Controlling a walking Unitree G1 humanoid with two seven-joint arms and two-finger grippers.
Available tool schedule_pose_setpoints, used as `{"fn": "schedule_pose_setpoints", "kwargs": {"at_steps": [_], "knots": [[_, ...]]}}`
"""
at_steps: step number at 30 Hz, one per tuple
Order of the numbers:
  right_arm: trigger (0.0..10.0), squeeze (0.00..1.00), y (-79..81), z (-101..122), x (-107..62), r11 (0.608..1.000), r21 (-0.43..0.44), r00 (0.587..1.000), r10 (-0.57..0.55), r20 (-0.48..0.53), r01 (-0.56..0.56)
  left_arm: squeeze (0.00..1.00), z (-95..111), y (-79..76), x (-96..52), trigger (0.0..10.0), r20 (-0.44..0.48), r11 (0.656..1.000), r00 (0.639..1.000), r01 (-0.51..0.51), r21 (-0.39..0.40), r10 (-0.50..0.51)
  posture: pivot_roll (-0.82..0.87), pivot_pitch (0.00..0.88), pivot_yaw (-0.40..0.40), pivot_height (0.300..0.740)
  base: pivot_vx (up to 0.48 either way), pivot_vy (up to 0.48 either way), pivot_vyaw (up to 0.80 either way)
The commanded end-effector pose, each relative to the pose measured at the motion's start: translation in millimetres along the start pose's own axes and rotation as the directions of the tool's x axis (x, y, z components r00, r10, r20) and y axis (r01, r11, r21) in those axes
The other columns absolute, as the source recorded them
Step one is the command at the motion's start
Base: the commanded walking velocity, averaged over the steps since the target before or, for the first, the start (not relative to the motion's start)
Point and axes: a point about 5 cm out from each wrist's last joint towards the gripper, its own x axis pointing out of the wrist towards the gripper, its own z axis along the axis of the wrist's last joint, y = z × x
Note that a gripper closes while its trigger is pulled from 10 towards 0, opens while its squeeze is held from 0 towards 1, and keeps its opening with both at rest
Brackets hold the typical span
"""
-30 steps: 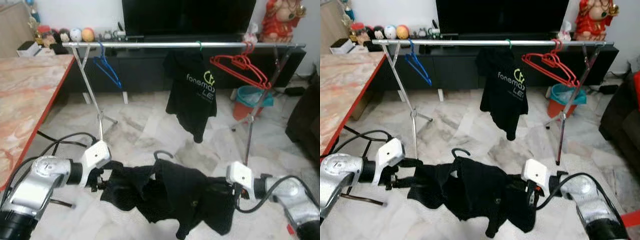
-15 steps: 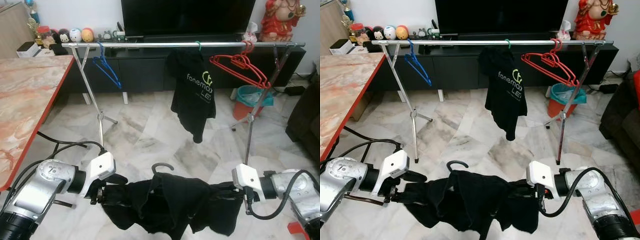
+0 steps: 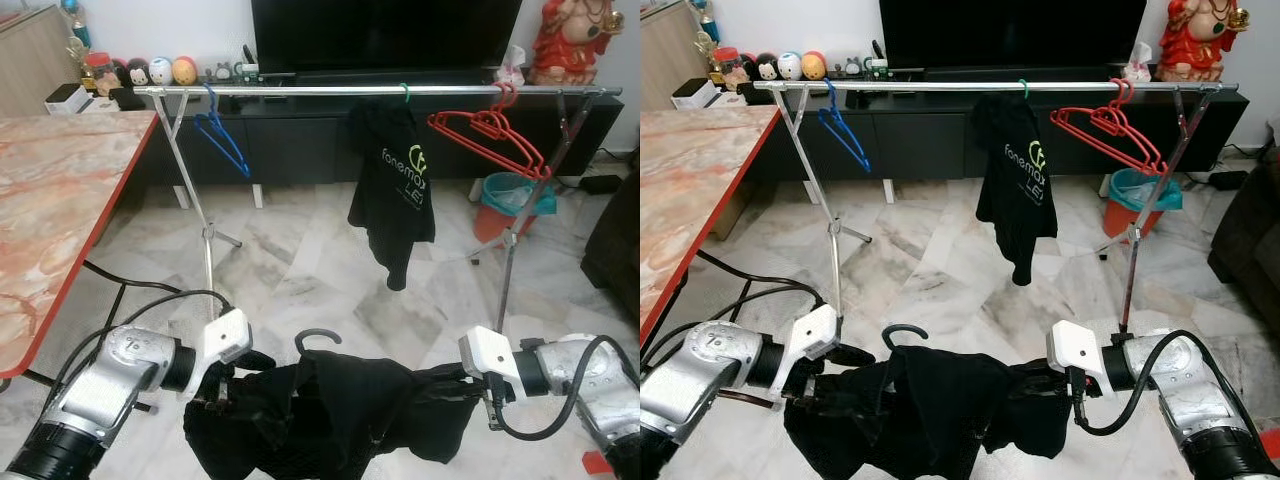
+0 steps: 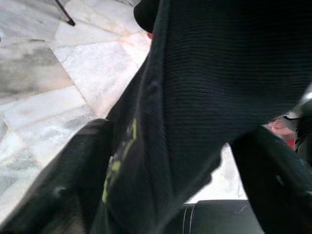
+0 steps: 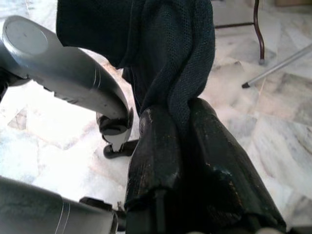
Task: Hang hanger
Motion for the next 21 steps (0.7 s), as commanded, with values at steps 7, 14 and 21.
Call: {"fn": "schedule_pose_setpoints", "kwargs": {"at_steps": [7,14,21], "knots": [[0.0,0.0,-0.1,15.1,6.3,0.999,-0.044,0.998,0.026,0.063,-0.024,1.0,-2.1,-0.4,3.8,10.0,-0.024,1.0,1.0,0.019,0.009,-0.019,0.07,0.0,0.033,0.74,0.0,0.0,0.0],[0.0,0.0,1.6,15.2,8.2,0.999,-0.038,0.997,0.03,0.066,-0.027,0.0,-4.1,-1.2,6.7,0.0,-0.012,1.0,1.0,0.019,-0.018,-0.02,0.07,0.0,0.032,0.74,0.0,0.0,0.0],[0.0,0.0,2.4,15.3,9.7,0.999,-0.033,0.997,0.031,0.07,-0.029,0.0,-3.0,-1.7,6.7,0.0,-0.003,0.999,1.0,0.031,-0.014,-0.031,0.07,0.0,0.033,0.74,0.0,0.0,0.0]]}}
